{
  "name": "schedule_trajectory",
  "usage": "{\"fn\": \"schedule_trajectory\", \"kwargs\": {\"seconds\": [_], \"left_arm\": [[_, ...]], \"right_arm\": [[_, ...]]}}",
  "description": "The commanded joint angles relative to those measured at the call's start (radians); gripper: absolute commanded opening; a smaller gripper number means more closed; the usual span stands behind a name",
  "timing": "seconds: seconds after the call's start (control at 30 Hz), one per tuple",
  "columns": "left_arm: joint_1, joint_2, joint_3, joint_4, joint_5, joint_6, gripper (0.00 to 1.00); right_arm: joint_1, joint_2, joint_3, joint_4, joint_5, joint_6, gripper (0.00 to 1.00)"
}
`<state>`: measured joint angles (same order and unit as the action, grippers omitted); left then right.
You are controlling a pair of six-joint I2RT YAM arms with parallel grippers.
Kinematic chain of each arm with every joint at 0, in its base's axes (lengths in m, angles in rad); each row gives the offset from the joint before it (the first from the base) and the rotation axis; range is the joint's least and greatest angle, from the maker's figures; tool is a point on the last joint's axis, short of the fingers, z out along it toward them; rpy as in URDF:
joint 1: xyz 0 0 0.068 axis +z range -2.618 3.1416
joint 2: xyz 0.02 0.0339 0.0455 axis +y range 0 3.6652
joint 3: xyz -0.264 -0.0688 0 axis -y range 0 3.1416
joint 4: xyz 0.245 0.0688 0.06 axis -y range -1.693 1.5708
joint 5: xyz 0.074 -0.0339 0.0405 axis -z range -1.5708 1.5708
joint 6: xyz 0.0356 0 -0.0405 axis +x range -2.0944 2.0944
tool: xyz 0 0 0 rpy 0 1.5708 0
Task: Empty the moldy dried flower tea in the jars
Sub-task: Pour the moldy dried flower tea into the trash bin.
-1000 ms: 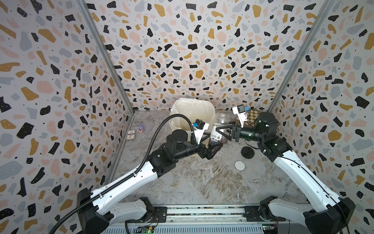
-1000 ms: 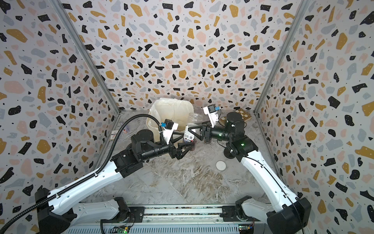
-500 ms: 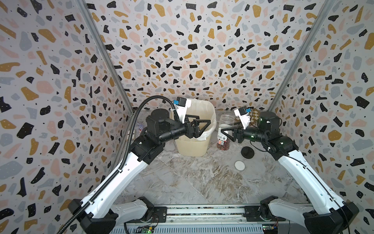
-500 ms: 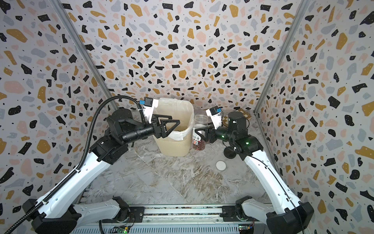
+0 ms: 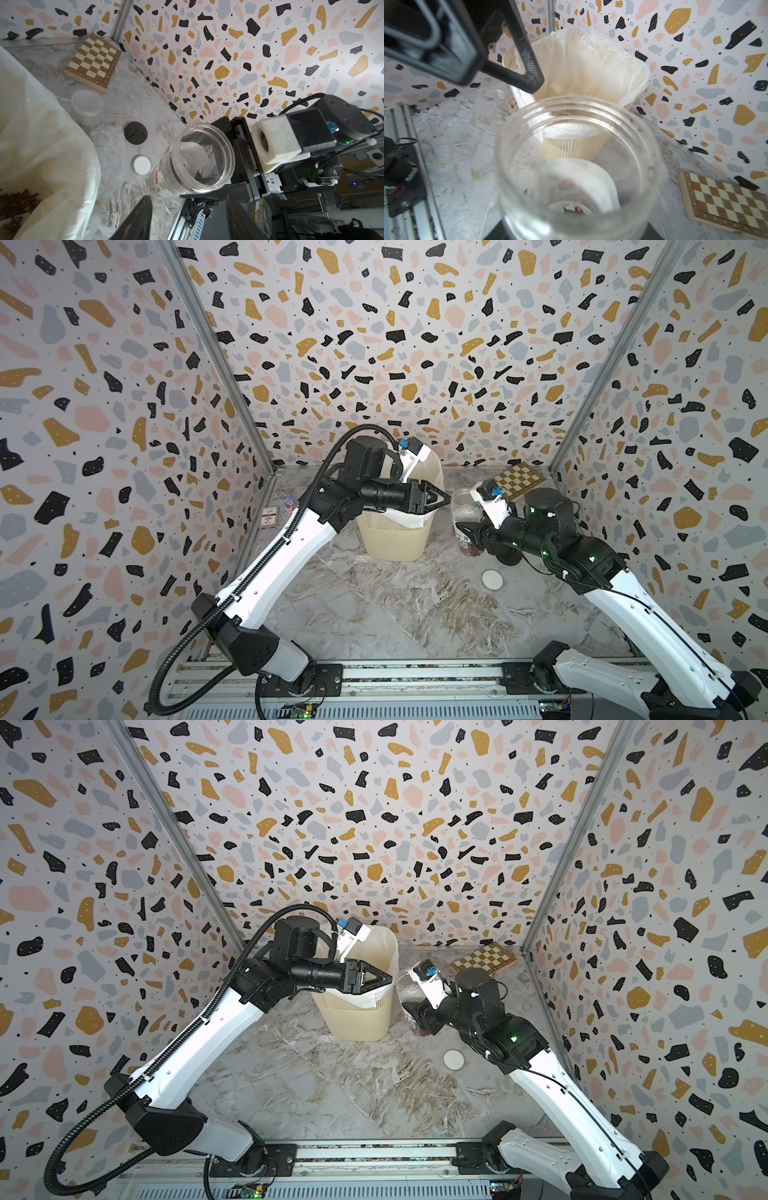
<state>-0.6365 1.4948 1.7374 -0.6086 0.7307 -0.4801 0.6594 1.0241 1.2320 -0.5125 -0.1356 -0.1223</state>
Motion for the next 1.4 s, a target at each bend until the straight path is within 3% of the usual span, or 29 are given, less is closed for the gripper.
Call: {"fn": "schedule_trajectory", "kwargs": {"seconds": [0.0,0.17,0.43,0.87,1.03,1.37], "left_arm": [[0.003,-0.013,0.034,-0.03,0.043,0.029,0.53],[0.003,0.008,0.033,-0.065,0.03,0.052,0.48],[-0.001,0.033,0.043,-0.099,-0.025,0.094,0.41],[-0.008,0.042,0.031,-0.148,-0.111,0.136,0.41],[-0.006,0.048,0.022,-0.124,-0.084,0.115,0.4],[-0.006,0.078,0.052,-0.145,-0.108,0.116,0.24]], "right_arm": [[0.066,-0.008,0.02,-0.013,0.196,-0.074,0.55],[0.16,0.023,0.029,-0.034,0.338,-0.106,0.55],[0.228,0.068,0.058,-0.06,0.425,-0.112,0.54],[0.241,0.07,0.077,-0.06,0.412,-0.097,0.53],[0.243,0.08,0.076,-0.063,0.405,-0.096,0.53],[0.286,0.115,0.098,-0.081,0.482,-0.102,0.52]]}}
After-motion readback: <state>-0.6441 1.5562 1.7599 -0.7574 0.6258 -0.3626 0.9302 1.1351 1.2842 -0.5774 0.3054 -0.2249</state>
